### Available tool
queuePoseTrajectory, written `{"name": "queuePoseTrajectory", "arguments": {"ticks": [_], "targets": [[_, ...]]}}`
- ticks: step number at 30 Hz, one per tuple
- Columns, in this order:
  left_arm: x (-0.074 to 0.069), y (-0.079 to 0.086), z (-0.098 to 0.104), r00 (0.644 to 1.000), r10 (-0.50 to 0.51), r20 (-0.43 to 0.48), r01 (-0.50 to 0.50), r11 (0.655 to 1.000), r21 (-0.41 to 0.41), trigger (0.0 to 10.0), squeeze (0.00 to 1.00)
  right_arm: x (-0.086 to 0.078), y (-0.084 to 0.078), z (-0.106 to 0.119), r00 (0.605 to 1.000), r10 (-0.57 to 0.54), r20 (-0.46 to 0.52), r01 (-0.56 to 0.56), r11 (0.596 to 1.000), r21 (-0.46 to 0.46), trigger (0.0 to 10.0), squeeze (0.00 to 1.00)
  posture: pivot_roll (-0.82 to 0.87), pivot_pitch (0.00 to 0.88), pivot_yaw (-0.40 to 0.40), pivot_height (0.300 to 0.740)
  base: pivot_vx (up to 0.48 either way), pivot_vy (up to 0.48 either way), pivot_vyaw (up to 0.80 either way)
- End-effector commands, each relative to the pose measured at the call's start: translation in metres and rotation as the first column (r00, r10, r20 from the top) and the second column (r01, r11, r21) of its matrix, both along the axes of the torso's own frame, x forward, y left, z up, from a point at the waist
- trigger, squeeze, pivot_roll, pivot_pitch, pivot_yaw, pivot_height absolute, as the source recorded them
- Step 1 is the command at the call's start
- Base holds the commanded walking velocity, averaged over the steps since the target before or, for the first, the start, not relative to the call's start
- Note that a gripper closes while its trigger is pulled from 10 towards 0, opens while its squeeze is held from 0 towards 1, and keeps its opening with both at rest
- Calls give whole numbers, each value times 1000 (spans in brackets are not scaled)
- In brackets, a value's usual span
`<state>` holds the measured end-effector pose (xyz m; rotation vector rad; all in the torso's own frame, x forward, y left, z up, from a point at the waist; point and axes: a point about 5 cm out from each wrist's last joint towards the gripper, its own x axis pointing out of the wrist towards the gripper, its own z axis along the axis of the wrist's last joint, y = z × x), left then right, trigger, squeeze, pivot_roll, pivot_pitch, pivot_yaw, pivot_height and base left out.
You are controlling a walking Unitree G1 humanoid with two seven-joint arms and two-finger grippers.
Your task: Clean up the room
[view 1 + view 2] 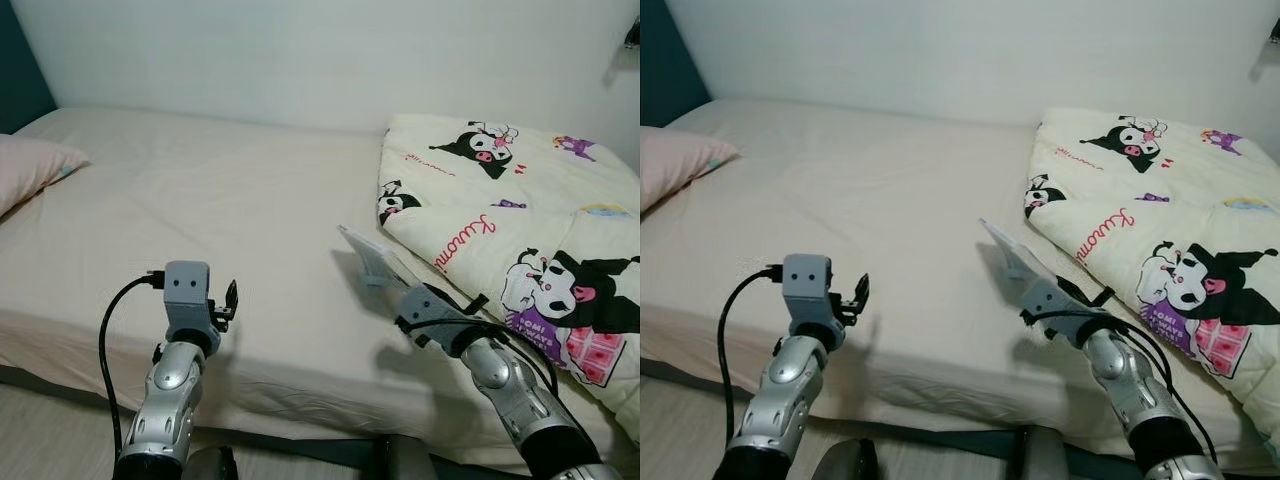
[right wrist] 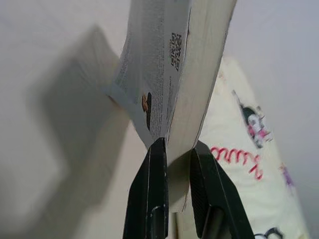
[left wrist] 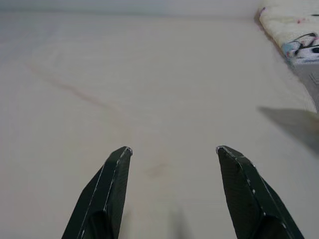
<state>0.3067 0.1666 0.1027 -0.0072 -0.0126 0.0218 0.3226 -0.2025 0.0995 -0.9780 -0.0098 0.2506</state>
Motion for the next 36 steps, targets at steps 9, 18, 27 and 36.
{"name": "queuePoseTrajectory", "arguments": {"ticks": [9,18,27,36], "targets": [[-1,3,0,1000,4,5,-4,1000,-25,10000,0,-1,17,1,992,-101,72,68,926,370,10000,0,17,0,-35,569,0,0,0],[8,-4,9,999,12,45,-11,999,-37,10000,0,4,26,11,989,-141,45,78,754,653,10000,0,33,0,-42,579,0,0,0],[11,-4,13,997,42,66,-42,999,-1,10000,0,-1,35,4,998,-48,30,22,812,583,10000,0,22,0,-27,609,0,0,0],[11,-3,15,997,33,76,-33,999,6,10000,0,1,32,7,1000,1,20,-13,816,577,10000,0,53,0,-54,639,0,0,0]]}}
